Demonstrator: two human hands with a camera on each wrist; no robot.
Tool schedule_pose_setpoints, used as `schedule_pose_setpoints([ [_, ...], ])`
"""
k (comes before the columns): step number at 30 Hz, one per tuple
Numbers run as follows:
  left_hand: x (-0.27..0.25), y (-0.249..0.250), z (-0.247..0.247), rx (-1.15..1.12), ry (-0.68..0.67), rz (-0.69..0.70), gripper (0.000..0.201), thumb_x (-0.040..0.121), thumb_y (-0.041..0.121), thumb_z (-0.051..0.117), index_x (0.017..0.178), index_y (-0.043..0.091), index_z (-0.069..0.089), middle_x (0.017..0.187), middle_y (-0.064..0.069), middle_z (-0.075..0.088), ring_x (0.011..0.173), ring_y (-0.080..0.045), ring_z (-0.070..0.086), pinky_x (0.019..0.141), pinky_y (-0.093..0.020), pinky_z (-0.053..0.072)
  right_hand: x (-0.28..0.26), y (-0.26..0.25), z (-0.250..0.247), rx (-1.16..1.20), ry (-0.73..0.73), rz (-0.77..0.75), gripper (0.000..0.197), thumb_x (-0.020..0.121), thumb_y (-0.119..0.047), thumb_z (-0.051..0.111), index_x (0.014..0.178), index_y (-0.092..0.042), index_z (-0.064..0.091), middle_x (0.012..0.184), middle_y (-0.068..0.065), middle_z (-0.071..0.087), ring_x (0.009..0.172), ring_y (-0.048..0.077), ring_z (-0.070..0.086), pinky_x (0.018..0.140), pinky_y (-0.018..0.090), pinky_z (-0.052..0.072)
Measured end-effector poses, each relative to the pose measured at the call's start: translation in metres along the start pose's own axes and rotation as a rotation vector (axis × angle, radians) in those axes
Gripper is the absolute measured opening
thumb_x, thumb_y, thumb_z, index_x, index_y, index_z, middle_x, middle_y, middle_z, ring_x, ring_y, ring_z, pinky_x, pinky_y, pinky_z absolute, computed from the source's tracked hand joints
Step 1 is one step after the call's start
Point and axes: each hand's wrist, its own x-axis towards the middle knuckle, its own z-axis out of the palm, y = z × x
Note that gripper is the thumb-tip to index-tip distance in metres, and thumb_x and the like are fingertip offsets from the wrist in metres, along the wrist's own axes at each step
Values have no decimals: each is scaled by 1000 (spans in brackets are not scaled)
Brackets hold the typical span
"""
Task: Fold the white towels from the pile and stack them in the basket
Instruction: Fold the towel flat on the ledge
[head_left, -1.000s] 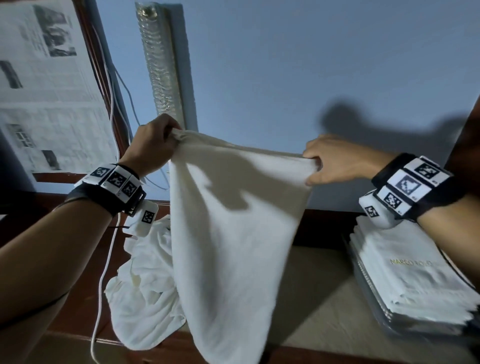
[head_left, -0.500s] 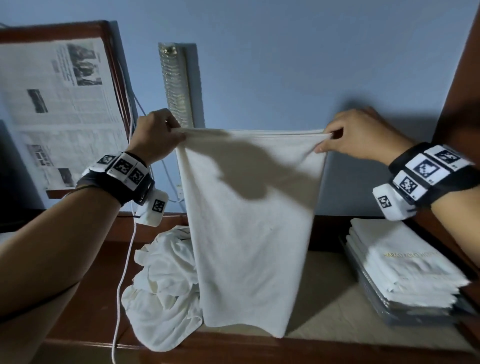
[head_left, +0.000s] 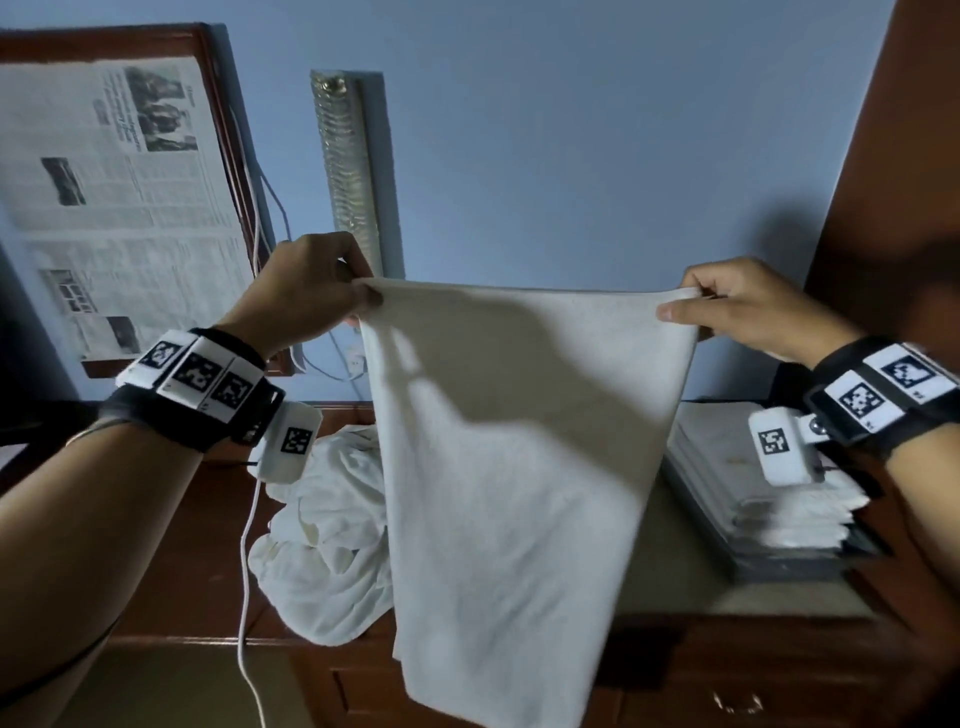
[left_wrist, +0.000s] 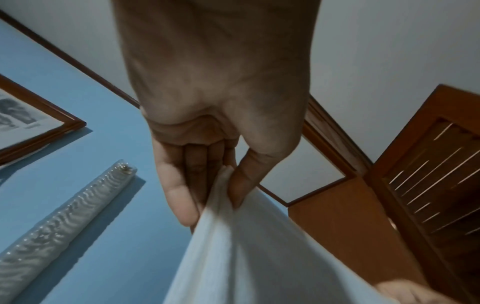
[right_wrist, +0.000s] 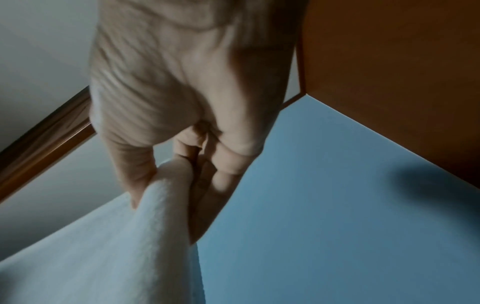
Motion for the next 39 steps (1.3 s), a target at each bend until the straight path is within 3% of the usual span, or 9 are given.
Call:
schedule_pose_setpoints([
  [6, -48, -22, 28, -27, -229, -13, 18, 81, 12, 84, 82, 20, 68, 73, 2, 77, 67, -9, 74, 67, -28, 59, -47, 39, 24, 152, -121, 78, 79, 57, -62, 94, 75, 0, 49, 70, 10, 44, 68, 21, 46, 63, 34, 46],
  [9, -63, -50, 67, -112, -352, -105, 19, 83, 6, 82, 82, 16, 66, 74, -2, 77, 60, -8, 70, 57, -22, 55, -54, 68, 42, 219, -173, 148, 56, 60, -36, 96, 78, -15, 48, 72, 4, 47, 67, 16, 45, 59, 27, 43],
  [12, -76, -85, 124, -90, -428, -168, 22, 80, 4, 83, 80, 18, 66, 75, -4, 73, 65, -15, 70, 60, -30, 56, -58, 109, 70, 67, -244, 209, 43, 69, -25, 95, 88, -22, 56, 92, 1, 63, 80, 15, 58, 72, 32, 47],
  [21, -42, -179, 313, -20, -541, -393, 13, 84, 3, 65, 88, 15, 66, 81, -8, 71, 68, -19, 66, 47, -11, 42, 3, 257, 187, -400, -582, 372, 11, 88, -32, 79, 91, -22, 75, 88, -5, 74, 80, 9, 69, 71, 29, 55],
  [24, -2, -208, 375, 24, -516, -428, 18, 82, 5, 62, 93, 17, 70, 89, -7, 74, 84, -24, 68, 65, -25, 50, 46, 309, 212, -463, -565, 444, 14, 94, -28, 72, 83, -20, 74, 74, -6, 69, 72, 11, 68, 59, 18, 45],
  [28, 41, -238, 451, 127, -538, -493, 28, 82, 1, 55, 99, 11, 76, 88, -8, 69, 84, -25, 59, 71, -29, 43, 94, 378, 246, -428, -447, 560, 22, 90, -33, 69, 81, -14, 75, 85, 3, 71, 94, 29, 69, 76, 32, 50],
  [31, 67, -270, 499, 162, -520, -552, 30, 82, 0, 57, 103, 8, 78, 96, -11, 74, 85, -26, 61, 73, -31, 47, 123, 427, 275, -356, -427, 718, 34, 90, -35, 69, 119, -19, 72, 122, 6, 71, 113, 29, 67, 94, 35, 55],
  [34, 90, -291, 533, 185, -508, -551, 14, 82, 2, 68, 90, 5, 79, 87, -15, 76, 85, -36, 68, 79, -38, 55, 154, 460, 302, -147, -377, 872, 40, 96, -25, 69, 132, -9, 62, 116, 15, 72, 97, 28, 75, 76, 35, 64],
  [39, 120, -337, 595, -173, -406, -1034, 16, 93, -1, 55, 91, 8, 68, 74, -18, 75, 60, -28, 76, 61, -40, 65, 194, 524, 343, 31, -244, 1003, 37, 87, -19, 79, 117, -2, 66, 98, 15, 76, 81, 29, 78, 82, 49, 64],
])
